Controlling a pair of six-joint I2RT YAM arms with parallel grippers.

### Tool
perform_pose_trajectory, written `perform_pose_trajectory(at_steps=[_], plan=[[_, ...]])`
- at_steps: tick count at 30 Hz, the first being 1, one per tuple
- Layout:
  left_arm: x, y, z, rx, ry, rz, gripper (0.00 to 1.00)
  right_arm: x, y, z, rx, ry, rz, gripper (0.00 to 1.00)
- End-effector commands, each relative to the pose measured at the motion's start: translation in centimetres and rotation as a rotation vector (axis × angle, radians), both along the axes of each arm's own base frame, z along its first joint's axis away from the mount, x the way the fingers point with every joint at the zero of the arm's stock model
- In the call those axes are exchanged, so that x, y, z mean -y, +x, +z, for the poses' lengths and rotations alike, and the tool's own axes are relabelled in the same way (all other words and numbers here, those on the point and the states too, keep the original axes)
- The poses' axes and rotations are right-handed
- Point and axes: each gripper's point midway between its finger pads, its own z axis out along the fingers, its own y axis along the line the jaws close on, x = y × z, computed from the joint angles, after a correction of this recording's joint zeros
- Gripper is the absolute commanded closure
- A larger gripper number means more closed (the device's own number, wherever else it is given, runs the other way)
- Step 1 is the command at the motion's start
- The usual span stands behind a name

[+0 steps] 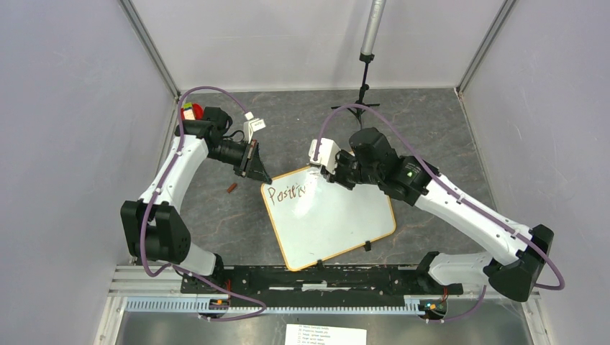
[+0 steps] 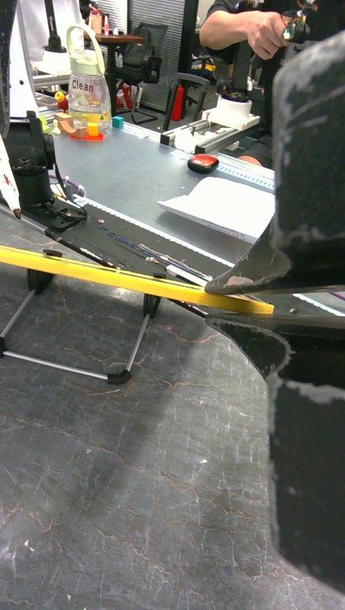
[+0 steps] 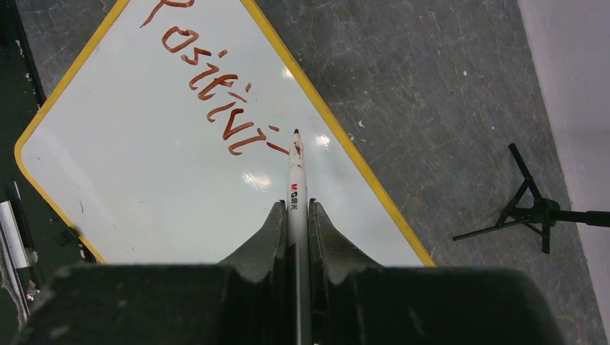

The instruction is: Write a sentence on the whiteboard

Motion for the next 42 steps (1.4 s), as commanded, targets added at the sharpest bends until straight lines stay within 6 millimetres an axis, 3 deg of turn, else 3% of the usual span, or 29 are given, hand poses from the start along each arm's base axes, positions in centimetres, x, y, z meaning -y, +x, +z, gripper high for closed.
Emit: perform_pose_trajectory(at_steps=[1, 10, 19, 22, 26, 33, 42], plan=[[0.2, -0.1, 0.9, 0.012, -0.009, 0.014, 0.98, -1.0, 0.7, 1.4, 0.035, 0.029, 0.005, 1.0], [0.1, -0.2, 0.8, 0.014, -0.005, 0.015, 0.98, 0.0, 1.1, -0.9, 0.025, -0.036, -0.035, 1.0], [0.1, -0.2, 0.7, 0.009, -0.003, 0.016, 0.98, 1.1, -1.3, -4.3, -0.042, -0.105, 0.013, 1.0], [0.1, -0.2, 0.7, 0.011, -0.003, 0.016, 0.98, 1.3, -1.6, -4.5, -0.047, -0.11, 0.02, 1.0], [0.1, -0.2, 0.7, 0.011, -0.002, 0.016, 0.98, 1.6, -1.4, -4.2, -0.029, -0.12, 0.01, 1.0], [0.1, -0.1, 0.7, 0.008, -0.003, 0.015, 0.98, 1.8, 0.5, -1.5, 0.058, -0.102, -0.06, 1.0], [0.1, -0.2, 0.7, 0.008, -0.004, 0.016, 0.98, 1.2, -0.1, 0.7, 0.061, -0.025, -0.036, 1.0]])
